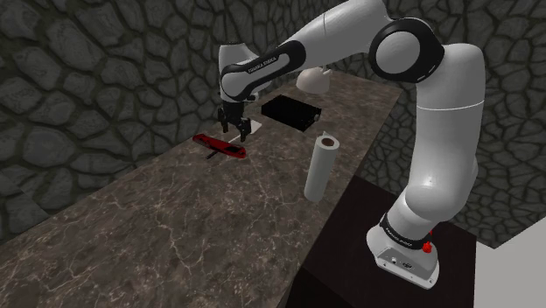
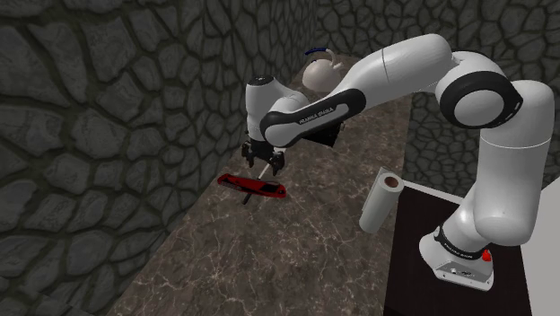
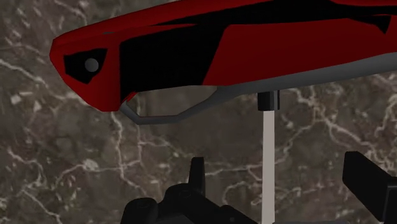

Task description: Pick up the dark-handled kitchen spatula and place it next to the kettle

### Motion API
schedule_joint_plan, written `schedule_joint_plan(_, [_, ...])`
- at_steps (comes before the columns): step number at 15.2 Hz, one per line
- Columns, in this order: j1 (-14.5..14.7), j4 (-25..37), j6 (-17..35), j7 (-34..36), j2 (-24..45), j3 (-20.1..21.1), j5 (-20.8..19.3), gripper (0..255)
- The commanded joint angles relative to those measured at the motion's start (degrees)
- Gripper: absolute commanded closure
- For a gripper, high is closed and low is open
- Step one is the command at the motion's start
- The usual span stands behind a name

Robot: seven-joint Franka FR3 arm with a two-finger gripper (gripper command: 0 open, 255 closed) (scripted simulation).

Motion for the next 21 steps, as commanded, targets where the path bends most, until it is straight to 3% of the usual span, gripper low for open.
schedule_joint_plan(1, [0.0,-0.09,0.15,0.01,0.04,-0.01,-0.02,0])
schedule_joint_plan(5, [0.0,-0.09,0.14,0.01,0.04,-0.01,-0.01,0])
schedule_joint_plan(6, [0.0,-0.09,0.14,0.01,0.04,-0.01,-0.01,255])
schedule_joint_plan(15, [0.0,-0.09,0.15,0.01,0.04,-0.01,-0.02,255])
schedule_joint_plan(21, [-0.18,1.81,-3.68,-0.16,-1.95,0.28,0.54,255])
